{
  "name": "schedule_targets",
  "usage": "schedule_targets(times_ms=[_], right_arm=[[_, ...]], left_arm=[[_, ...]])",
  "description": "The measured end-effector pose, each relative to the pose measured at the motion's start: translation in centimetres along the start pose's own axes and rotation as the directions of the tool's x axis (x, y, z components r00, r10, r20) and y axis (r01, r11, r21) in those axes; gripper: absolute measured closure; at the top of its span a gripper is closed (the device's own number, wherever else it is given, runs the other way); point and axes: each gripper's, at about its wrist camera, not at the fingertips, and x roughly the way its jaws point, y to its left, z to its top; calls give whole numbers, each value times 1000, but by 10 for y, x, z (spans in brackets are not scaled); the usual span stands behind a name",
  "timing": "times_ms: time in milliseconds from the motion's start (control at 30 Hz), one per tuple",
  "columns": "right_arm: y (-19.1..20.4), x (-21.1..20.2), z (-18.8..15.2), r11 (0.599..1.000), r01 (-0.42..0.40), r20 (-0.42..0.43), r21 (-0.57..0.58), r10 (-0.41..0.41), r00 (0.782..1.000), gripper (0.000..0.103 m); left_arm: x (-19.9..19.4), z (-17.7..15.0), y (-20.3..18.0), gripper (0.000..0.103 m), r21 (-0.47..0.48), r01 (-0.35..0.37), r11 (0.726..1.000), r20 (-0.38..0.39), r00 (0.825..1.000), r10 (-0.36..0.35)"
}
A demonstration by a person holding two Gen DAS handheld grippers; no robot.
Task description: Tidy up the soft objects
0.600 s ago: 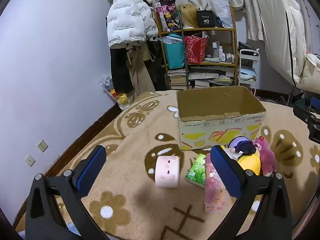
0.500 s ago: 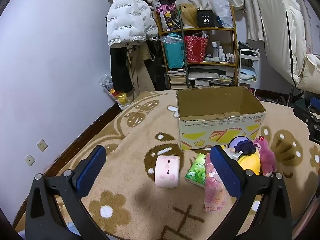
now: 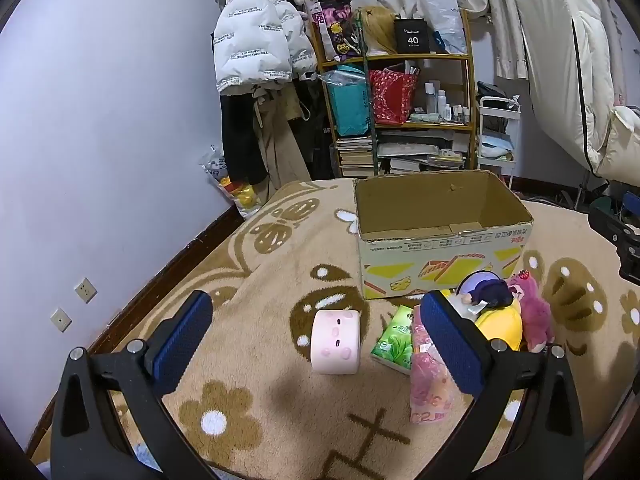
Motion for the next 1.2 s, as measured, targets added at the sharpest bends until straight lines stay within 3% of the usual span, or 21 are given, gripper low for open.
schedule_targets(times_ms=[1200], right_arm=[[2, 10, -13, 1000, -3, -12, -5, 3, 1000, 0]], left_arm=[[-2, -2, -1, 0, 2, -2, 1000, 2, 1000, 2]])
